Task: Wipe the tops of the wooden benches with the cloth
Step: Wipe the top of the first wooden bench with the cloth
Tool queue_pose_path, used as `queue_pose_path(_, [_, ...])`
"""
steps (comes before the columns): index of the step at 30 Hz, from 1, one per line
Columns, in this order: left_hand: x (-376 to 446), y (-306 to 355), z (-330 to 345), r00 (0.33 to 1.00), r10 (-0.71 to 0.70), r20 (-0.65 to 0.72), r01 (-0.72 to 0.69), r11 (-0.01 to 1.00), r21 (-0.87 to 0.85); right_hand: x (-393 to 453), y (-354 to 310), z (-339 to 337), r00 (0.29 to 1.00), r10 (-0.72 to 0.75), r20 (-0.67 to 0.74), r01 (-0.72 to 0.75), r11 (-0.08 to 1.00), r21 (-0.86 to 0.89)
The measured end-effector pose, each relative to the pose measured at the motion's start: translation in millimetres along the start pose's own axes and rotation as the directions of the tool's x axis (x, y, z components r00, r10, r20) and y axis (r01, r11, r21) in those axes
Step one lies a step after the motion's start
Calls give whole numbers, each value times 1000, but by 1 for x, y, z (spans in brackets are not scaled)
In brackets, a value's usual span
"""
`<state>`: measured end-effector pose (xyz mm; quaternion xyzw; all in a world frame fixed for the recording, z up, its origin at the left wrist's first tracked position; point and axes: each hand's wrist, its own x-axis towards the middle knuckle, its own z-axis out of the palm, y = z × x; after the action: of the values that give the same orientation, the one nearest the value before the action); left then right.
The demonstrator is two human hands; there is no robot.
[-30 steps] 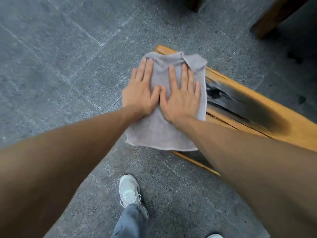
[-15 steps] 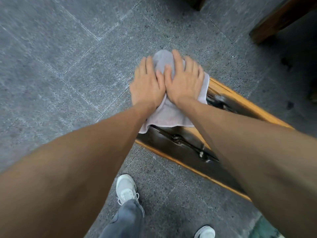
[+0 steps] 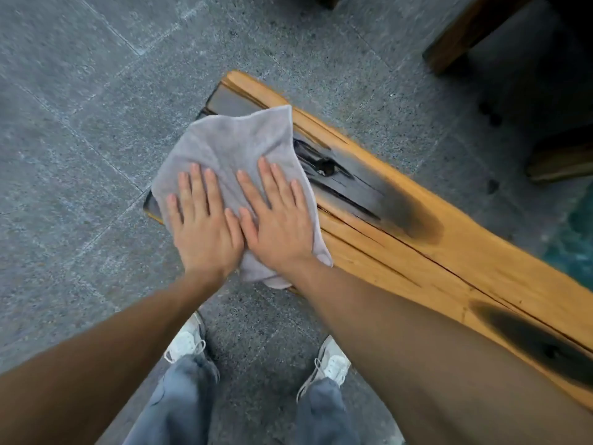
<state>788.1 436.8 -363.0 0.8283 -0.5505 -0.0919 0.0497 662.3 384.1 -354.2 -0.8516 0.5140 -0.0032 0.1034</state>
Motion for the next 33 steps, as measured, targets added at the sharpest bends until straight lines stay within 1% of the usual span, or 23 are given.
queue_pose_path(2, [-1, 19, 1, 1000, 11, 17, -12, 1000, 29, -7, 23, -6, 1000, -21, -1, 21, 1000, 10])
queue_pose_path(3, [-3, 35, 3, 1000, 16, 21, -16, 999, 33, -13, 36, -8, 1000, -5, -1, 5, 1000, 14])
queue_pose_path(7, [-15, 103, 15, 998, 59, 19, -59, 998, 19, -40, 89, -17, 990, 131, -51, -128, 991, 43])
queue_pose_path(10, [-19, 142, 20, 985, 166, 42, -167, 986, 14, -60, 126, -20, 974, 204, -94, -200, 979, 49])
queue_pose_path(13, [-22, 182, 25, 956, 288, 60, -290, 957, 29, -83, 161, -21, 936, 325, -134, -315, 945, 90])
queue_pose_path(15, [-22, 209, 29, 926, 374, 56, -377, 925, 41, -98, 182, -20, 892, 419, -169, -408, 908, 99])
queue_pose_path(17, [-22, 234, 34, 880, 470, 59, -473, 880, 41, -113, 197, -20, 821, 533, -204, -522, 846, 110])
queue_pose_path(19, [-23, 254, 38, 810, 582, 77, -586, 810, 34, -130, 203, -19, 711, 661, -241, -651, 748, 132])
queue_pose_path(21, [-22, 267, 38, 721, 684, 108, -690, 723, 32, -143, 200, -18, 593, 764, -254, -758, 636, 145])
queue_pose_path(24, [-19, 268, 34, 614, 774, 157, -784, 620, 11, -147, 181, -15, 469, 858, -211, -854, 502, 140])
queue_pose_path(26, [-17, 263, 32, 573, 802, 169, -812, 583, -14, -140, 166, -13, 390, 901, -191, -897, 419, 142])
queue_pose_path(28, [-11, 249, 27, 557, 814, 166, -823, 568, -24, -127, 148, -11, 304, 937, -173, -928, 332, 169])
queue_pose_path(29, [-7, 239, 25, 565, 809, 159, -817, 576, -26, -120, 137, -10, 279, 947, -159, -936, 305, 175])
queue_pose_path(30, [-1, 224, 22, 582, 800, 148, -806, 591, -24, -111, 124, -8, 272, 952, -143, -939, 295, 175])
queue_pose_path(31, [4, 209, 19, 606, 785, 128, -790, 613, -21, -103, 113, -7, 285, 950, -131, -936, 305, 174])
queue_pose_path(33, [16, 173, 16, 674, 733, 88, -734, 678, -26, -84, 86, -3, 352, 926, -134, -914, 371, 163])
